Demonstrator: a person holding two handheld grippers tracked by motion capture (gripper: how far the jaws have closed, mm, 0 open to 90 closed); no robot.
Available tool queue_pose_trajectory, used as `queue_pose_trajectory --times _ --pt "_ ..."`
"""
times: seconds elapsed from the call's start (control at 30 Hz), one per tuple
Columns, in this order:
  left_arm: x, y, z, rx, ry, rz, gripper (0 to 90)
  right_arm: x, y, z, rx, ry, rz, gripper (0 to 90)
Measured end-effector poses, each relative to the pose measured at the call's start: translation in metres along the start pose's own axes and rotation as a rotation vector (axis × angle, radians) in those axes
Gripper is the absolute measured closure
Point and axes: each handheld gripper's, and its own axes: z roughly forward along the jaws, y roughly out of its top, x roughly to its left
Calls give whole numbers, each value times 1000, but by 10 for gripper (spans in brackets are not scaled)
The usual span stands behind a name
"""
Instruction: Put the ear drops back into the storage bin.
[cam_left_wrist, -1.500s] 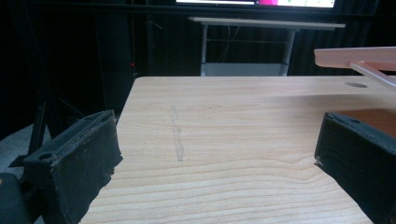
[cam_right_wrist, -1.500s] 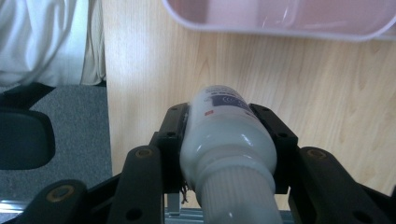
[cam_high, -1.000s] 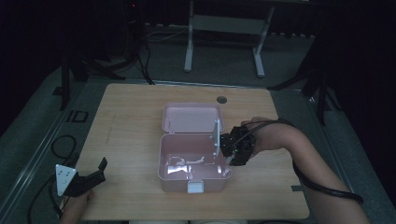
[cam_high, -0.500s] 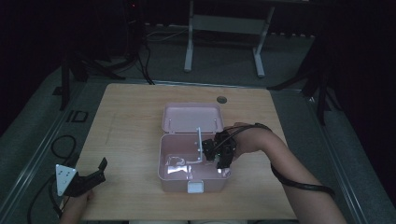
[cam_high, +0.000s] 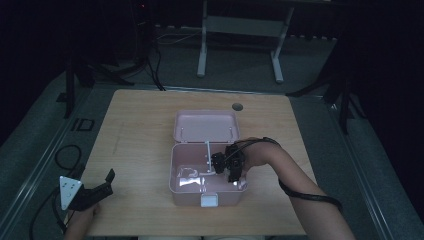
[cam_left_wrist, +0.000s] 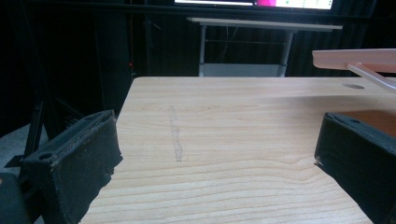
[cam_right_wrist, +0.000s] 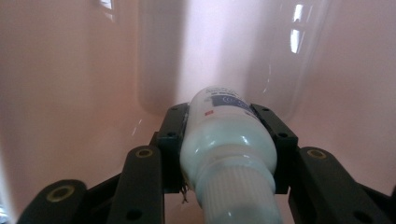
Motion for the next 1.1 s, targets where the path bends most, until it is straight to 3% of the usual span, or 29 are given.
queue_pose_trajectory --times 0.2,0.5,0.8,1.0,1.1 --pt "0 0 0 1 -1 0 4 -1 6 15 -8 18 3 597" --pt "0 0 0 -1 -2 0 4 -2 8 35 21 12 25 596" --pt "0 0 0 -1 -2 0 4 -2 10 45 38 6 26 596" --pt "0 0 0 0 -3 0 4 -1 13 52 63 26 22 596" --pt "0 0 0 -1 -3 0 4 -3 14 52 67 40 43 595"
